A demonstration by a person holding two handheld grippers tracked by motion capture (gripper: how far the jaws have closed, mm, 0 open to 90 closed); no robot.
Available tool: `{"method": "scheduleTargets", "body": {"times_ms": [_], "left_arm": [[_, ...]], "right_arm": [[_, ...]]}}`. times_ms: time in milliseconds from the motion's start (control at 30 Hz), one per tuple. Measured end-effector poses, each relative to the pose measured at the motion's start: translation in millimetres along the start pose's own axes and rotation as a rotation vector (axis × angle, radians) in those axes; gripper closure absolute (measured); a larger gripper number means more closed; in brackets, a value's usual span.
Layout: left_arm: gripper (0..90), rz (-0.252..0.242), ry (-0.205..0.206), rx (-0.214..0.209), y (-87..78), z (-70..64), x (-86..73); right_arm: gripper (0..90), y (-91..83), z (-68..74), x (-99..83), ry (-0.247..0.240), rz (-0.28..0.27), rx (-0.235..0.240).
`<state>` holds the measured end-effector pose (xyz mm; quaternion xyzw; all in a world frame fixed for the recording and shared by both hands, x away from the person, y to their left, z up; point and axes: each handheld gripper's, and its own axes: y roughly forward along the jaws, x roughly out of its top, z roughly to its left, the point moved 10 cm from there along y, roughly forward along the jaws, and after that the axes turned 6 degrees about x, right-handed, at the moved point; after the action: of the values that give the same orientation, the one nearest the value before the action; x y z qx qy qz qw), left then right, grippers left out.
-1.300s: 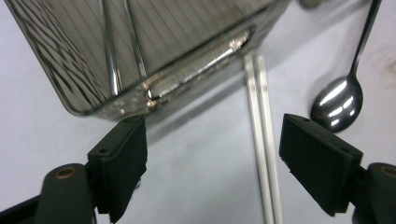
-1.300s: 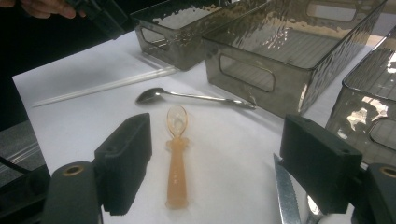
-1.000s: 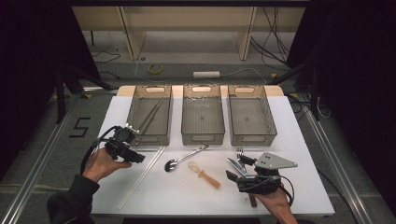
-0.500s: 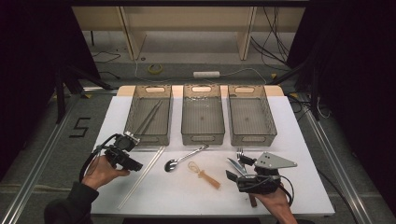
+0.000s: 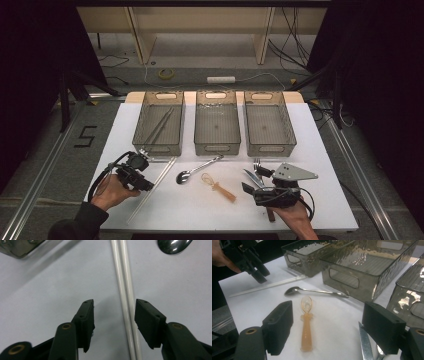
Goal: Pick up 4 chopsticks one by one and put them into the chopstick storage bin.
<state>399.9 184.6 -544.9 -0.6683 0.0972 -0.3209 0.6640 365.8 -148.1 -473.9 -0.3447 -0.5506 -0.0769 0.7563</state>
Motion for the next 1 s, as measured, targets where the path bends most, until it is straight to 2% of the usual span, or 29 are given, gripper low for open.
{"method": "scheduleTargets", "body": {"times_ms": [300, 500, 1000], "left_arm": [[59.9, 0.012, 0.014, 0.000, 5.7, -6.8, -1.4], [66.4, 0.015, 0.007, -0.004, 7.7, -7.0, -2.0], [76.1, 0.028, -0.003, -0.014, 15.5, -7.8, -1.9]], "right_arm": [[26.0, -1.1, 0.4, 0.3, -0.001, -0.002, -0.002], [26.0, -0.6, 0.8, 0.4, -0.002, -0.002, 0.000], [26.1, -0.7, 0.6, 0.3, -0.002, -0.001, 0.000]]}}
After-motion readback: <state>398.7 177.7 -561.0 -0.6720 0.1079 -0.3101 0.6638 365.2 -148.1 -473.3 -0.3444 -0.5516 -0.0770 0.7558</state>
